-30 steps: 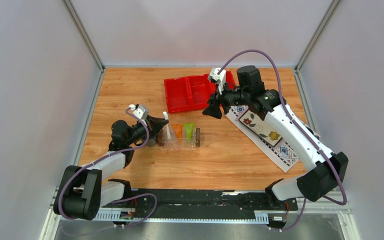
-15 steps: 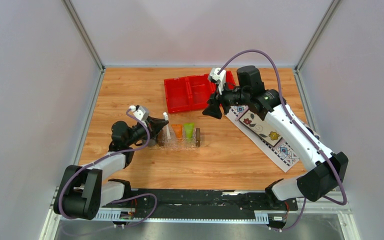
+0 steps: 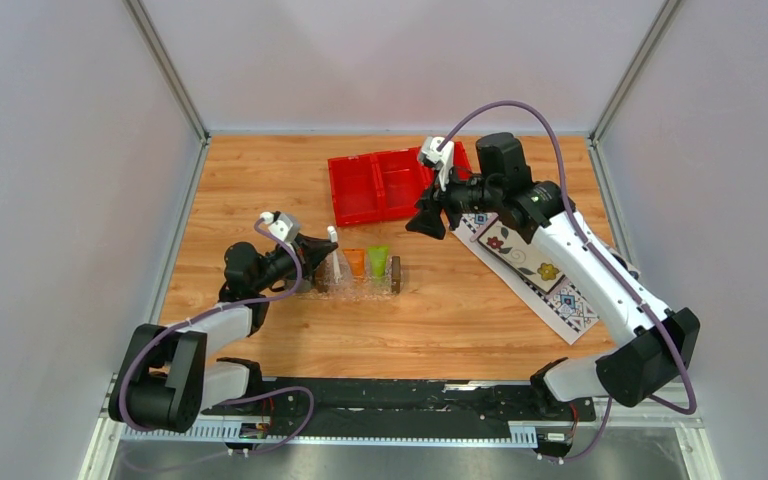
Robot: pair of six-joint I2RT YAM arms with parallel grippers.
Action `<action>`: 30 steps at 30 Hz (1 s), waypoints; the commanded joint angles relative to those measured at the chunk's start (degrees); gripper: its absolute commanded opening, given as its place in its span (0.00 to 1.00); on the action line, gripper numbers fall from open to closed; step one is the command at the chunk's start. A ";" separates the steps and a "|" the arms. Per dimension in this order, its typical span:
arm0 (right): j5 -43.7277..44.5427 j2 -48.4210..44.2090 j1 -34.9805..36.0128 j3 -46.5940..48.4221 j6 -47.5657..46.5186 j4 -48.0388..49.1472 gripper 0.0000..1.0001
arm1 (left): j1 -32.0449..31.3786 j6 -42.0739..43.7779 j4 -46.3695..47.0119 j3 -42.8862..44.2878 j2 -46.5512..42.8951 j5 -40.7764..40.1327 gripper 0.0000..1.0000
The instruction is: Prepare toiletry sets of a toothbrush and toothpaste on the tray
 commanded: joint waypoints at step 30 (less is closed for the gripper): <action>-1.14 -2.38 -0.19 -0.75 -0.46 2.44 0.59 | 0.27 -1.15 12.77 -2.04 4.55 1.63 0.00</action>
